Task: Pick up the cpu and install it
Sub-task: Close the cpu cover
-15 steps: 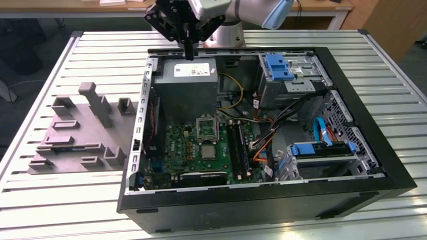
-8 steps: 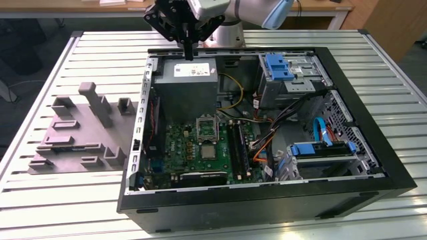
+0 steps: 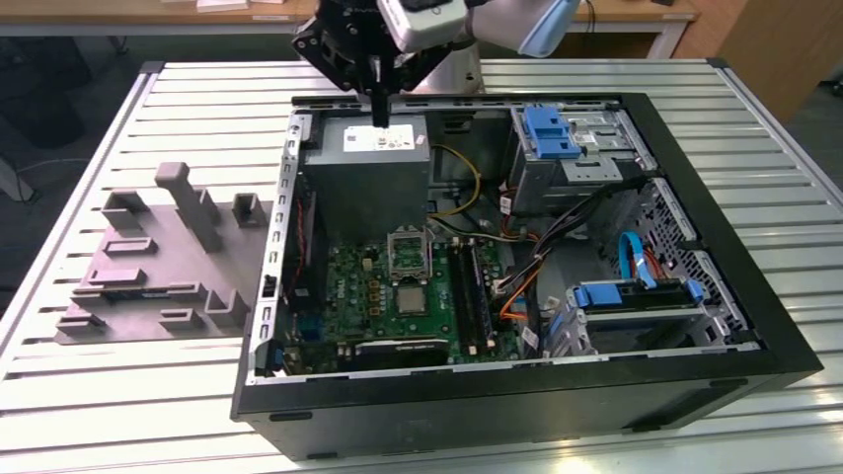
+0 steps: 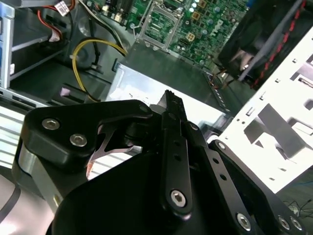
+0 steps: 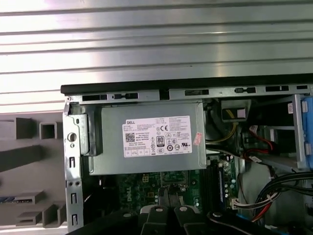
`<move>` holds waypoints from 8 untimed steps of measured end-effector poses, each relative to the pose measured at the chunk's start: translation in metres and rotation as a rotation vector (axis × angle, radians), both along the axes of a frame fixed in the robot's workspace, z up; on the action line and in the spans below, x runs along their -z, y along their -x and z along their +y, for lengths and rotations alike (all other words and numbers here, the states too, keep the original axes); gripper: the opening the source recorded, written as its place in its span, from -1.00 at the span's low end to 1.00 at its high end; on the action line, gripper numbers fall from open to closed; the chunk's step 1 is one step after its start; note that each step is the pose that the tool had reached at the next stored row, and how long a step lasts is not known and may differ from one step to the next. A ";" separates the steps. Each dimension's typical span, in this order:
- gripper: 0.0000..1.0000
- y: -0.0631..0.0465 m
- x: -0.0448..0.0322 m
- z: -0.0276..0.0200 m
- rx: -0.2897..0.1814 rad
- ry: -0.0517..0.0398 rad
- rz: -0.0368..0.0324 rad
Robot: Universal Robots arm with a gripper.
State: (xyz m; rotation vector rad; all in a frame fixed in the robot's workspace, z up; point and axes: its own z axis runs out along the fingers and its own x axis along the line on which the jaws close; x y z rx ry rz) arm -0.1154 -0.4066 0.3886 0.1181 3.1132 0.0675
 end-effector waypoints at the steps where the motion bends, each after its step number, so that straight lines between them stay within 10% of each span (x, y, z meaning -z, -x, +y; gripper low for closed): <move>1: -0.79 -0.002 0.0008 0.0000 0.000 0.0000 0.0002; 8: -0.79 -0.007 0.0024 0.0000 0.000 0.0001 0.0006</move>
